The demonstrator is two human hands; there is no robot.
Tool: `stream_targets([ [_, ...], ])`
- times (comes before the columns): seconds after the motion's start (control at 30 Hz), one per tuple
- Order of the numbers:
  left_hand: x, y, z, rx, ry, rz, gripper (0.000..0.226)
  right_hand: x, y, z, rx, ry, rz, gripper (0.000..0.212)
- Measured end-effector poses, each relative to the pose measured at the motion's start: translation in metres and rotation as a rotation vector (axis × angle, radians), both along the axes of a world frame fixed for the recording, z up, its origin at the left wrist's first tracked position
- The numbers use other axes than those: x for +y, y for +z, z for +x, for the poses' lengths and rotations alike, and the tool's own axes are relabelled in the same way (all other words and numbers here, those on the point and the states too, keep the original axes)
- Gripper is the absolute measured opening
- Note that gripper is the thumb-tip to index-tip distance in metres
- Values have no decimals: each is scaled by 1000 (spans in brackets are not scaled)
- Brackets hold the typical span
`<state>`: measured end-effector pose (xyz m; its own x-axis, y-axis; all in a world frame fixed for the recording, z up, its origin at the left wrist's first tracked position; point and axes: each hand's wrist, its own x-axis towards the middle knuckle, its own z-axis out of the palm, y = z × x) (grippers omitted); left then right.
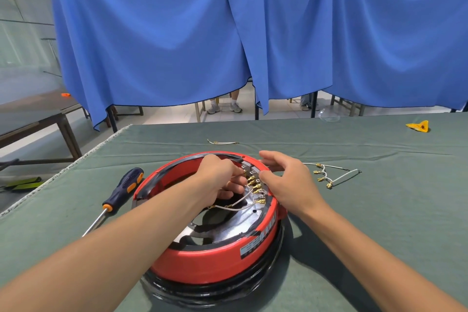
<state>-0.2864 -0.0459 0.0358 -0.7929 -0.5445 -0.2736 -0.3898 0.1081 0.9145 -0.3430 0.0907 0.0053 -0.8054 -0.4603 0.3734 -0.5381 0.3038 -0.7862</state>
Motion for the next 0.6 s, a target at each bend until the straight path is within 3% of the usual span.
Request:
stream_targets([
  [0.4,0,0,0,-19,-51,-18,10,1,-1,1,-2,-14,-13,32],
  [0.6,-5,-1,0,-13,-80,63,9,0,0,2,-5,-17,-27,29],
])
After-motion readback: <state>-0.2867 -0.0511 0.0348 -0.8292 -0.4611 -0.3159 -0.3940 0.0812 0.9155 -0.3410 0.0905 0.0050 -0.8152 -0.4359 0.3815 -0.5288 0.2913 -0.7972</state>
